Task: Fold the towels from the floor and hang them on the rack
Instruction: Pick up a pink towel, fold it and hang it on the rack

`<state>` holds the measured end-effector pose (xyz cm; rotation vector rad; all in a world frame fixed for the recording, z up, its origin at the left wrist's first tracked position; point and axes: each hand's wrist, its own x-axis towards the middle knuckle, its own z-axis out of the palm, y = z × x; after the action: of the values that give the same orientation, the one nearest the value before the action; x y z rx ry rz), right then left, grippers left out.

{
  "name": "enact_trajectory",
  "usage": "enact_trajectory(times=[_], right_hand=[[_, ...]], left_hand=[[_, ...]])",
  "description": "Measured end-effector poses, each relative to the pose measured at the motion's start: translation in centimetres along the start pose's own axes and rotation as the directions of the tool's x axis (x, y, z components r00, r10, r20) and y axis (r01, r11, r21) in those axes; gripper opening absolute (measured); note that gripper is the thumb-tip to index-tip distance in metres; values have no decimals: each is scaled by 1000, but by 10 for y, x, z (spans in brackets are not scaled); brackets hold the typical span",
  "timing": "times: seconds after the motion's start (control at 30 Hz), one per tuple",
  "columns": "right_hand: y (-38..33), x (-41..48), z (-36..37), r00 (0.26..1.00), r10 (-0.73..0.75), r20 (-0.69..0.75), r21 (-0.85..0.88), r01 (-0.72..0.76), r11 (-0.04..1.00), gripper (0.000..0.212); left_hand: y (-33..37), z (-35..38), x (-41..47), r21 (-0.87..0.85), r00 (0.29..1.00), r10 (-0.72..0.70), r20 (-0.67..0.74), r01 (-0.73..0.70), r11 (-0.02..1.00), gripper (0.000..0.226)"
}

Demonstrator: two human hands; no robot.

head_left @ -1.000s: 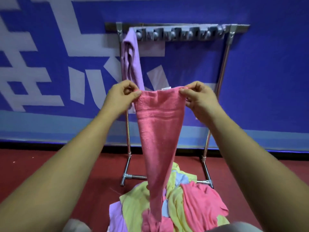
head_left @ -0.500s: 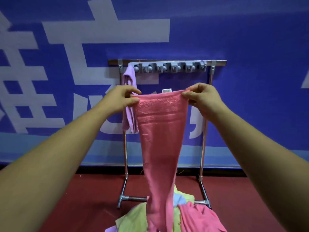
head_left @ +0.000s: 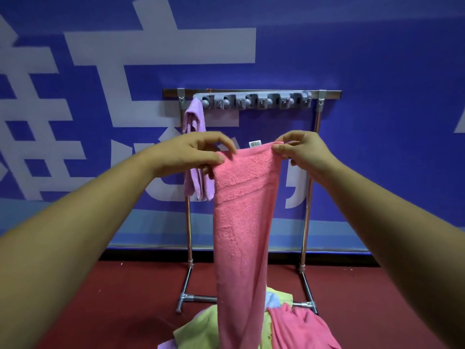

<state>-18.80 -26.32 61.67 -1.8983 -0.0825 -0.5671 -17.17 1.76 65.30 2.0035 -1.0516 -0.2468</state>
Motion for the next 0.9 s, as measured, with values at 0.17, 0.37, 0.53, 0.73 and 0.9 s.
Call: enact_trajectory(times=[0.17, 0.37, 0.53, 0.73, 0.9], right_hand=[[6, 3, 9, 997, 74, 6, 80, -74, 994, 7], [5, 3, 17, 978, 178, 112, 294, -203, 934, 12], [-7, -2, 24, 959, 137, 249, 279, -206, 938, 4], [-17, -9, 29, 941, 130, 313, 417, -259, 871, 11], [-24, -15, 39, 949, 64, 308, 452, -206, 868, 12]], left_hand=[[19, 16, 4, 317, 972, -58, 227, -17, 948, 29], [32, 17, 8, 289, 966, 245, 81, -258, 922, 10], [40, 27, 11, 277, 969, 143, 201, -197, 940, 9], [16, 23, 22, 511, 963, 104, -247, 38, 859, 14], [9, 24, 27, 412, 924, 136, -358, 26, 911, 10]])
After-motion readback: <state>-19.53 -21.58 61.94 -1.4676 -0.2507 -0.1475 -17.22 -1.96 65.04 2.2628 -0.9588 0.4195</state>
